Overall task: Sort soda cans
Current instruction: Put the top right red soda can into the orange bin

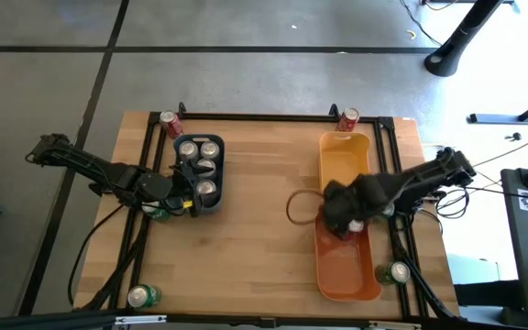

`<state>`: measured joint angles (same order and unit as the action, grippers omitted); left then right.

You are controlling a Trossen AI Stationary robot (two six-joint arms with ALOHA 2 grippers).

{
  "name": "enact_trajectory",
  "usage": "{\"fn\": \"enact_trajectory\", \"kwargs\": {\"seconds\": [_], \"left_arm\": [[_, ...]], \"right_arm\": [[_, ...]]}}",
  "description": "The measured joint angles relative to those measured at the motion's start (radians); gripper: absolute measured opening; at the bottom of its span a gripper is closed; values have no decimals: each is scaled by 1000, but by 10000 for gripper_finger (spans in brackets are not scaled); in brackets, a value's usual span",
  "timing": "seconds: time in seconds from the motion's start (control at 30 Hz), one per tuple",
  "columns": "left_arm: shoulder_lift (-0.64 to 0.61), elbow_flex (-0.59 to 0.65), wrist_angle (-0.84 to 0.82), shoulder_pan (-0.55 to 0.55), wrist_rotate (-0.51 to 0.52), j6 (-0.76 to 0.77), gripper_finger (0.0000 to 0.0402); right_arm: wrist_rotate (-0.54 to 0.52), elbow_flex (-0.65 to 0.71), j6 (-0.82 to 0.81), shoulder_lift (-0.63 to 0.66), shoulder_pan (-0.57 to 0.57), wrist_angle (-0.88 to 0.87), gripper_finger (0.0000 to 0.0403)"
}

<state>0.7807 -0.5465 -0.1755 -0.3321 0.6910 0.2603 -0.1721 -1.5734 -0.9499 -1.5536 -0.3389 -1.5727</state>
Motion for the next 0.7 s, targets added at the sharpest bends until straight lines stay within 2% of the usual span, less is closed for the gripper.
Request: {"fn": "enact_trajectory", "kwargs": {"seconds": [0.17, 0.4, 0.57, 0.7], "left_arm": [[0, 0, 1, 0, 0, 3, 353], [0, 0, 14, 0, 0, -6, 353], [0, 0, 21, 1, 0, -24, 353], [0, 0, 21, 22, 0, -34, 353]], "right_arm": [[-113, -35, 107, 24, 161, 9, 374], [-225, -35, 333, 29, 499, 34, 374], [-226, -35, 516, 29, 738, 138, 374], [-210, -35, 593, 29, 872, 239, 374]]}}
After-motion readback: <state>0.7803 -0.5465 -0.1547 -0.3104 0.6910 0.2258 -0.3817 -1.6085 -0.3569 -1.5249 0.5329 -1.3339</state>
